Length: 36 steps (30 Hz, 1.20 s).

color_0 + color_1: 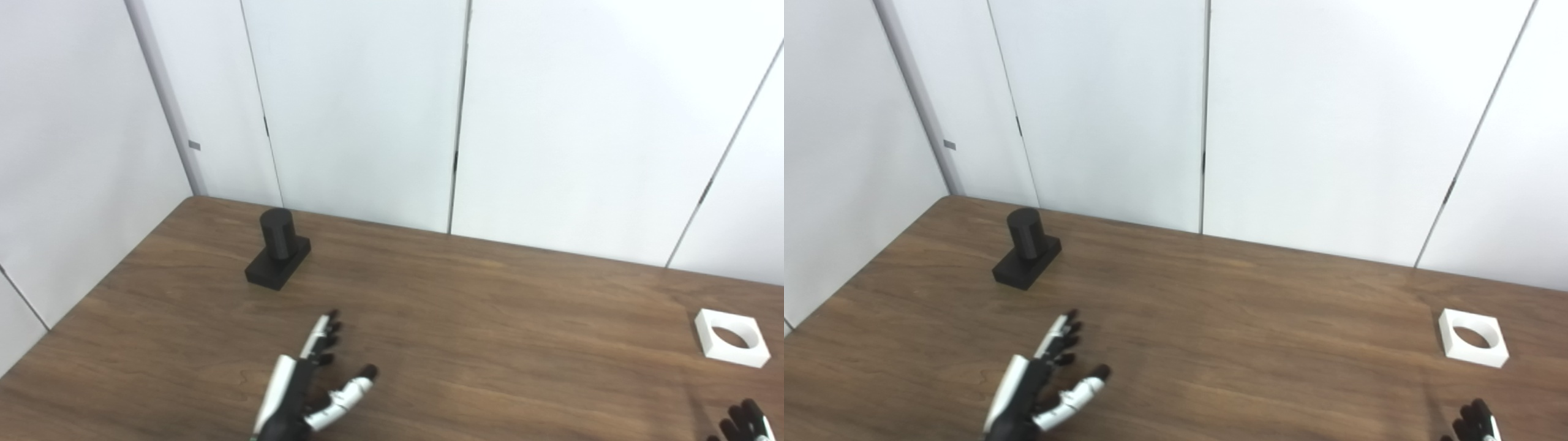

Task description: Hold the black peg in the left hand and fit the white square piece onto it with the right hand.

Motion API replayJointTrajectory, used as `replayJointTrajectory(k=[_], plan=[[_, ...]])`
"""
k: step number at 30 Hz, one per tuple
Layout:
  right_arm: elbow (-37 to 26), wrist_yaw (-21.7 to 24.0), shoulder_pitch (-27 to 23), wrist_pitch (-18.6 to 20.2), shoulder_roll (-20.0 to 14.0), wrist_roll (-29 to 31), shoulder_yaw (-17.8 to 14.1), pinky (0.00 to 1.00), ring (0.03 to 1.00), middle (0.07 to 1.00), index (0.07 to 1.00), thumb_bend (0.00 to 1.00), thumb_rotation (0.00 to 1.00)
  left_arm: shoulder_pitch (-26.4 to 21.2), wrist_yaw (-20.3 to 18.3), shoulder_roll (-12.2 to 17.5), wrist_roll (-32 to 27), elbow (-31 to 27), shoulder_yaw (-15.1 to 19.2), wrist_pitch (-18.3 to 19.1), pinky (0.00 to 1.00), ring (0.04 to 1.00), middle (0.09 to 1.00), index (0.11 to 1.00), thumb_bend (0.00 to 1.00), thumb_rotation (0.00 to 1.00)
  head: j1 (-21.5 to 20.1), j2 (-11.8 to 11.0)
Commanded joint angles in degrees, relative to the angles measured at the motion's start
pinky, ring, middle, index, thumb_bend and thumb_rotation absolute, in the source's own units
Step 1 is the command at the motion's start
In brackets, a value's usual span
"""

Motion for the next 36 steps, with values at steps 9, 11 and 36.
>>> replayJointTrajectory(k=[9, 11, 36], plan=[[0.5, 0.3, -0.6, -1.0, 1.0, 0.0, -0.3, 1.0, 1.0, 1.0, 1.0, 0.79, 1.0, -6.7, -4.3, 6.1, 15.7, -6.7, 5.0, 13.3, 0.85, 0.949, 0.985, 0.989, 0.86, 0.56, -0.5, 0.5], [0.4, 0.1, -0.6, -0.9, 1.1, -0.1, -0.3, 1.0, 1.0, 1.0, 1.0, 0.79, 1.0, -7.5, -4.0, 7.5, 18.3, -5.4, 5.2, 12.9, 0.88, 0.97, 0.996, 0.99, 0.88, 0.56, -0.5, 0.5], [-1.3, 0.0, 0.4, 1.0, 1.8, 2.0, 0.0, 0.97, 1.0, 0.986, 1.0, 0.78, 1.0, -19.5, -1.2, 16.8, 30.5, 16.2, 8.1, 12.3, 1.0, 1.0, 1.0, 0.849, 0.91, 0.61, -2.4, 1.8]])
